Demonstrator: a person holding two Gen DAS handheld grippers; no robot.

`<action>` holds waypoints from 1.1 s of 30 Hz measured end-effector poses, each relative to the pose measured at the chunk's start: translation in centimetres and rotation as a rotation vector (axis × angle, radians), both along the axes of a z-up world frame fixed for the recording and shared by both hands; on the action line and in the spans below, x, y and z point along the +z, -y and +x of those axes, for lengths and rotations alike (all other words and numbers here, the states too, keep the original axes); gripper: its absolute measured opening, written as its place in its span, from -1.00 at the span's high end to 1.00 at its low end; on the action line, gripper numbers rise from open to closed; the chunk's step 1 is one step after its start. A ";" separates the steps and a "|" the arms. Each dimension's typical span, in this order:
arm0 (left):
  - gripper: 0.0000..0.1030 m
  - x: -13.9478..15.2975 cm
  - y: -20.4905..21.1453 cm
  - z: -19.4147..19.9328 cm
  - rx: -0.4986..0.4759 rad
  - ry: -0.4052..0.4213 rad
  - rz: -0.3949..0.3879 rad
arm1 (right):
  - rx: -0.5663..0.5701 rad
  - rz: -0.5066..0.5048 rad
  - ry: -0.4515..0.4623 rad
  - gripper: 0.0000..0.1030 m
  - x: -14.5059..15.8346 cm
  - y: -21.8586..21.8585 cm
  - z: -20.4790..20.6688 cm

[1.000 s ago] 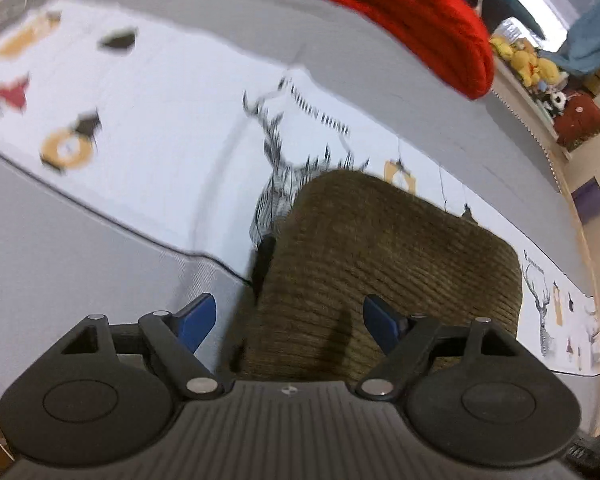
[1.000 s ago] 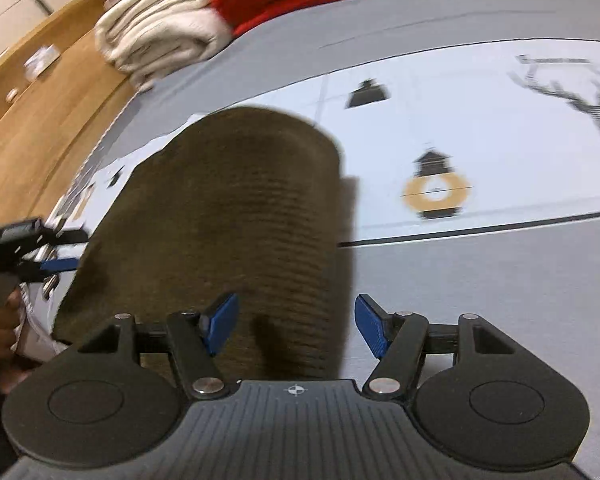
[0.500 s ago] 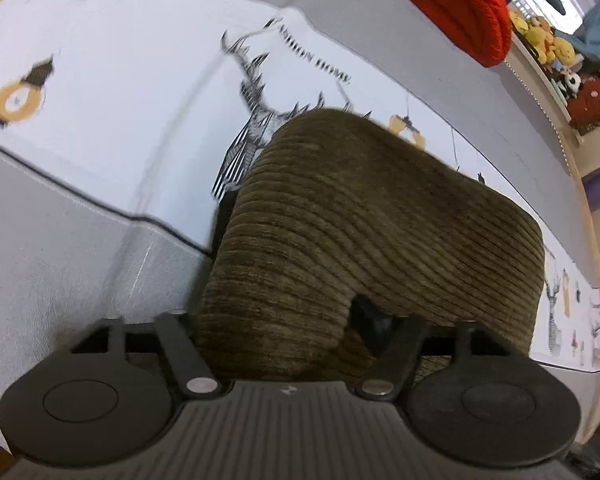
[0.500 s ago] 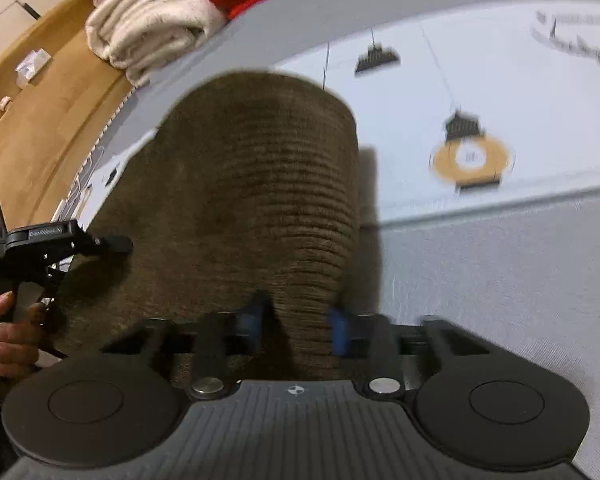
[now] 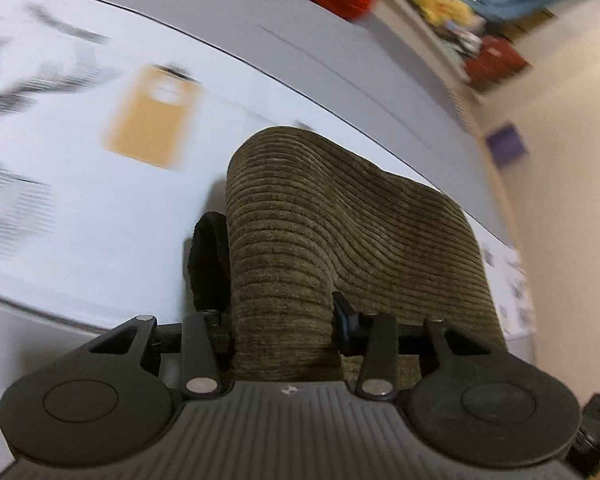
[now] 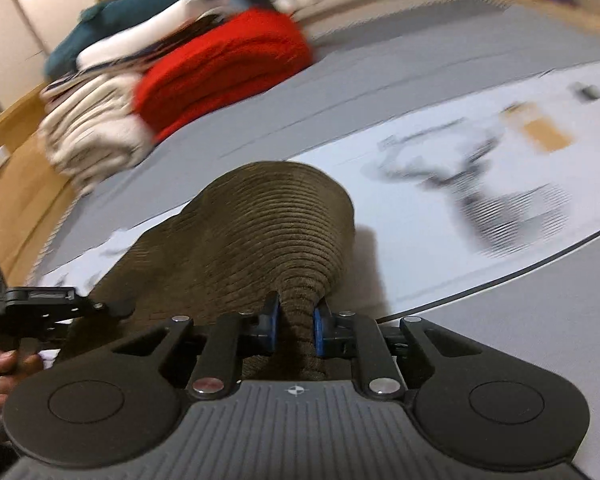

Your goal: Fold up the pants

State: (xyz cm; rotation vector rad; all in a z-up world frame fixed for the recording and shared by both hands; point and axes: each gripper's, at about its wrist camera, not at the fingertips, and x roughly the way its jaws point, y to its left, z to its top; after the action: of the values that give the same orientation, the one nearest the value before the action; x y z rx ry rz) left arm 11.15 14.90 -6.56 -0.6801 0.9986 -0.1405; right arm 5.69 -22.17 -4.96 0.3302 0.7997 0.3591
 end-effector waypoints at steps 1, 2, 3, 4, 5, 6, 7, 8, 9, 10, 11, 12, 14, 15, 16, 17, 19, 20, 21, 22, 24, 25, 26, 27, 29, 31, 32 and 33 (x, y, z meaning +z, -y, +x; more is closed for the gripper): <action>0.03 -0.2 1.2 0.5 -0.035 0.004 0.003 | -0.020 -0.035 0.011 0.67 0.0 1.3 0.0; -0.08 -0.6 2.4 0.9 -0.071 -0.001 0.025 | -0.037 -0.085 0.005 0.66 -0.2 2.3 0.2; -0.15 -0.9 3.3 1.1 -0.098 -0.006 0.061 | -0.050 -0.145 -0.022 0.63 -0.7 3.0 0.3; -0.26 -0.8 3.9 0.9 -0.116 0.000 0.116 | -0.071 -0.202 -0.056 0.62 -1.4 3.6 0.5; -0.39 -0.6 4.3 0.6 -0.119 0.008 0.185 | -0.111 -0.251 -0.077 0.64 -2.0 4.2 0.4; -0.41 -0.2 4.4 0.3 -0.113 0.013 0.227 | -0.158 -0.298 -0.074 0.63 -2.2 4.5 0.2; -0.41 0.2 4.1 -0.1 -0.106 0.021 0.249 | -0.185 -0.334 -0.057 0.60 -2.0 4.8 -0.1; -0.41 0.9 3.8 -0.8 -0.096 0.042 0.268 | -0.191 -0.340 -0.033 0.58 -1.6 5.0 -0.4; -0.34 1.4 3.6 -1.2 -0.086 0.065 0.288 | -0.189 -0.334 0.000 0.58 -1.0 4.9 -0.7; -0.17 2.2 3.4 -1.8 -0.076 0.095 0.321 | -0.173 -0.323 0.038 0.58 -0.3 4.7 -1.1; -0.06 2.8 3.2 -2.2 -0.077 0.122 0.342 | -0.137 -0.311 0.076 0.58 0.2 4.4 -1.5; 0.02 3.4 3.1 -2.7 -0.082 0.148 0.349 | -0.087 -0.302 0.108 0.59 0.5 3.8 -2.1; 0.64 3.8 2.8 -3.4 -0.112 0.187 0.330 | 0.013 -0.295 0.130 0.59 0.4 2.7 -2.7; 0.84 3.9 3.1 -3.8 -0.144 0.204 0.319 | 0.057 -0.295 0.111 0.59 -0.1 2.3 -2.8; 0.88 3.9 3.4 -3.9 -0.182 0.214 0.324 | 0.093 -0.308 0.072 0.59 -1.0 1.9 -2.5; 0.90 3.5 4.1 -3.9 -0.237 0.203 0.356 | 0.124 -0.343 0.001 0.59 -2.3 1.3 -2.2; 0.90 1.6 5.4 -3.9 -0.349 0.102 0.470 | 0.152 -0.419 -0.090 0.59 -4.6 0.7 -2.0; 0.90 0.4 5.6 -4.0 -0.366 0.043 0.525 | 0.155 -0.440 -0.079 0.60 -4.8 0.3 -2.0; 0.91 -0.2 5.6 -4.0 -0.365 -0.005 0.563 | 0.164 -0.450 -0.084 0.60 -4.4 -0.1 -1.6; 0.91 -1.1 5.7 -3.8 -0.376 -0.066 0.611 | 0.165 -0.453 -0.088 0.60 -4.0 -0.3 -1.4; 0.90 -1.4 5.8 -3.6 -0.365 -0.074 0.700 | 0.142 -0.427 -0.055 0.60 -3.2 0.1 -1.4; 0.89 -0.5 5.6 -3.4 -0.324 -0.034 0.712 | 0.119 -0.405 -0.029 0.60 -2.5 0.2 -1.1; 0.81 1.0 5.2 -3.2 -0.274 0.026 0.681 | 0.091 -0.383 0.001 0.59 -1.7 0.3 -0.8; 0.77 2.1 4.7 -2.9 -0.235 0.069 0.643 | 0.060 -0.355 0.037 0.56 -0.9 0.4 -0.2; 0.76 4.5 3.9 -2.3 -0.147 0.158 0.577 | 0.007 -0.303 0.092 0.52 0.5 0.5 1.7; 0.76 5.7 3.6 -1.4 -0.105 0.218 0.531 | -0.031 -0.292 0.123 0.51 0.9 0.2 3.7; 0.76 6.1 3.8 -0.8 -0.096 0.241 0.507 | -0.048 -0.290 0.133 0.51 0.8 -0.1 5.1; 0.76 6.2 4.1 0.0 -0.095 0.263 0.482 | -0.058 -0.287 0.132 0.51 0.7 -0.2 6.2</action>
State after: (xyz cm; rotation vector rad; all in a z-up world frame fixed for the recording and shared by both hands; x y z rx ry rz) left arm 11.17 10.76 -0.32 -0.1668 0.7703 -0.0648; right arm 11.86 -21.95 -4.28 0.0598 0.6997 0.2052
